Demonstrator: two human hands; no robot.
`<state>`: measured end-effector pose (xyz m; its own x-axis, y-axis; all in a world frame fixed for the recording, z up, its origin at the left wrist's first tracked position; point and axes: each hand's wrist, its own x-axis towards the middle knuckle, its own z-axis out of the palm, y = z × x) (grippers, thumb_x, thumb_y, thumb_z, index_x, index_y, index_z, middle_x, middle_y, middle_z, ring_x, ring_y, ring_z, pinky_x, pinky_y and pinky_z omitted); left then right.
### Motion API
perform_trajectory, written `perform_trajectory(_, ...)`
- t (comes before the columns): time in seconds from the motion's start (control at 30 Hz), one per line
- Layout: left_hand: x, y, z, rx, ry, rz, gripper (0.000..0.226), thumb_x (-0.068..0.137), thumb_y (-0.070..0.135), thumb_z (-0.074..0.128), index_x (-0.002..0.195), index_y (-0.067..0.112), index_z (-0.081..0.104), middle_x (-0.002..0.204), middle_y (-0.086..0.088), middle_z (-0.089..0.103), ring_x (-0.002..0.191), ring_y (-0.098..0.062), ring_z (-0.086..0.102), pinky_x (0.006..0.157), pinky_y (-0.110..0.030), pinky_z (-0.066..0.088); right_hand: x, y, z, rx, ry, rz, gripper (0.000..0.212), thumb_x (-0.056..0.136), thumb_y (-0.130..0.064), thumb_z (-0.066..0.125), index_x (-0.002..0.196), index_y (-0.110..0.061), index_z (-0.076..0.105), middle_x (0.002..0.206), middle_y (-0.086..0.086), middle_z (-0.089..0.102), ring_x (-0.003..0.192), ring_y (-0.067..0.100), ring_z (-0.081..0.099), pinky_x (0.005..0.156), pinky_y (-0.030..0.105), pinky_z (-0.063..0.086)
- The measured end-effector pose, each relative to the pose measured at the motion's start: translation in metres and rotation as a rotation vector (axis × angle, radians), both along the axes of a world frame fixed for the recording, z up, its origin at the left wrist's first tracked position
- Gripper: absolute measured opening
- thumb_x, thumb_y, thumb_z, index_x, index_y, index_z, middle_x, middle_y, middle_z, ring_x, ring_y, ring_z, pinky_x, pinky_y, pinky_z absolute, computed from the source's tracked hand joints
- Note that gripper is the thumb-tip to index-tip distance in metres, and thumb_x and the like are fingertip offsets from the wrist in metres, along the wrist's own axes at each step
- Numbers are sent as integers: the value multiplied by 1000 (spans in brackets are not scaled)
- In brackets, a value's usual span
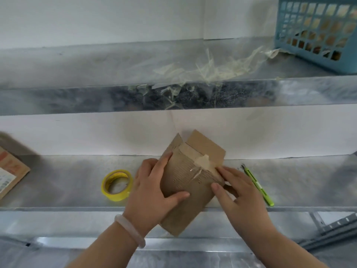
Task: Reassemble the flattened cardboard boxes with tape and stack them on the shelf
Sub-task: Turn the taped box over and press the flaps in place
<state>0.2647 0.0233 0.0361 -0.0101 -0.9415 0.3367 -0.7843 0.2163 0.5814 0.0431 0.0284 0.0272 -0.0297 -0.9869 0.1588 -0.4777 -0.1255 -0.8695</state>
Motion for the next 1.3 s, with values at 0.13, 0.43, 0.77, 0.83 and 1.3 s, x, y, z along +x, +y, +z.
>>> perform_trajectory(0.13, 6, 0, -12, -108, 204, 55, 77, 68, 45, 78, 132, 41, 35, 117, 25, 38, 106, -1, 47, 85, -22, 50, 11, -20, 19, -161, 167, 99, 47, 87, -32, 68, 133, -30, 58, 135, -26, 45, 125, 2, 49, 104, 29, 46)
perform_trajectory(0.43, 38, -8, -53, 185, 396, -120, 79, 82, 17, 72, 145, 38, 29, 133, 15, 49, 123, -1, 48, 97, -20, 45, 30, -41, -1, -90, 442, 193, 55, 93, -28, 64, 144, -29, 45, 144, -29, 25, 130, -7, 31, 101, -1, 12)
perform_trajectory(0.77, 150, 6, -102, 175, -271, 185, 44, 71, 39, 52, 106, 21, 71, 100, -2, 69, 89, -30, 66, 78, -44, 56, 44, -17, -5, -274, 635, 139, 78, 78, -45, 72, 147, -28, 39, 155, -8, 32, 140, 16, 36, 107, 43, 39)
perform_trajectory(0.83, 157, 3, -107, 206, -362, 128, 39, 63, 28, 71, 102, 24, 71, 92, 2, 69, 82, -27, 67, 75, -45, 56, 50, -14, -3, -350, 662, 119, 70, 84, -48, 63, 146, -23, 41, 155, -3, 33, 145, 15, 26, 112, 44, 32)
perform_trajectory(1.3, 128, -22, 20, -36, 20, -179, 38, 89, 31, 54, 125, 22, 63, 99, 13, 53, 89, 2, 51, 77, -2, 35, 158, -36, 69, -60, 556, 310, 54, 97, -52, 44, 146, -32, 39, 144, -13, 45, 133, 8, 39, 114, 26, 29)
